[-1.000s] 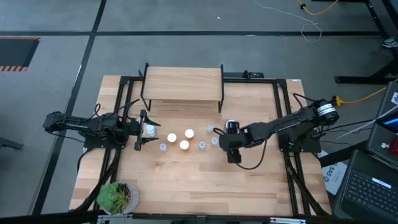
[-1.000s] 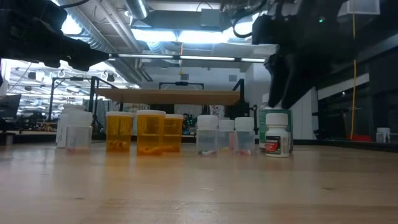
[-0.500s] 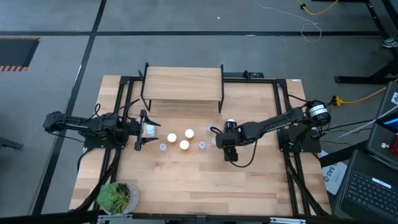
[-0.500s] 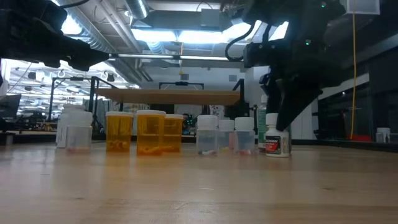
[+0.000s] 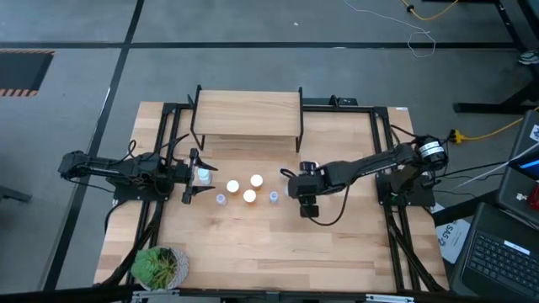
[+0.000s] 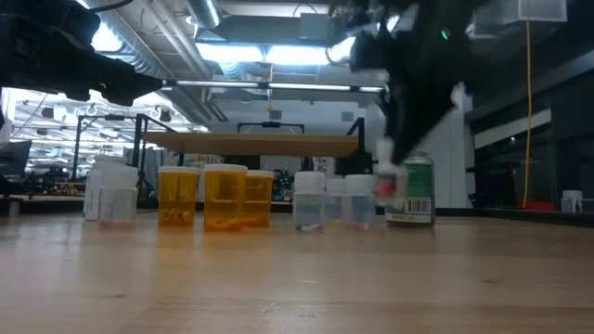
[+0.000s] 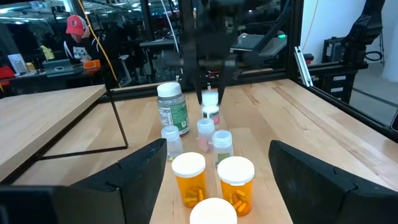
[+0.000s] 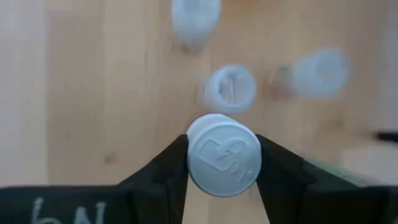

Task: Pick and place medicine bottles onto shelf by color
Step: Put the white pill bottle on the shelf

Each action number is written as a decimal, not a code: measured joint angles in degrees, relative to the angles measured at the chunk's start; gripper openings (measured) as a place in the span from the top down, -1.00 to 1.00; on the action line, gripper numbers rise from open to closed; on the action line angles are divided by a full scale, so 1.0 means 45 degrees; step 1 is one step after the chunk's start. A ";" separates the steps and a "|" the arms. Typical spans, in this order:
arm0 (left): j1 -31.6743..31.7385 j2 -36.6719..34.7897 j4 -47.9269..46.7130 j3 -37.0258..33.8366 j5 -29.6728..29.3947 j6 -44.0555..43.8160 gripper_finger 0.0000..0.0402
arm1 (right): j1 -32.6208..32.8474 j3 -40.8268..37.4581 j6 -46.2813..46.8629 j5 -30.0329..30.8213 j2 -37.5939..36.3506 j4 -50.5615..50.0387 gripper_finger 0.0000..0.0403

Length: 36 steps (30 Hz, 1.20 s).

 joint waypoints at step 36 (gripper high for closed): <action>-0.0003 0.0001 0.0000 -0.0003 0.0000 0.0019 -0.39 | -0.9675 0.7336 -0.6673 -0.2123 0.2141 -0.1625 0.25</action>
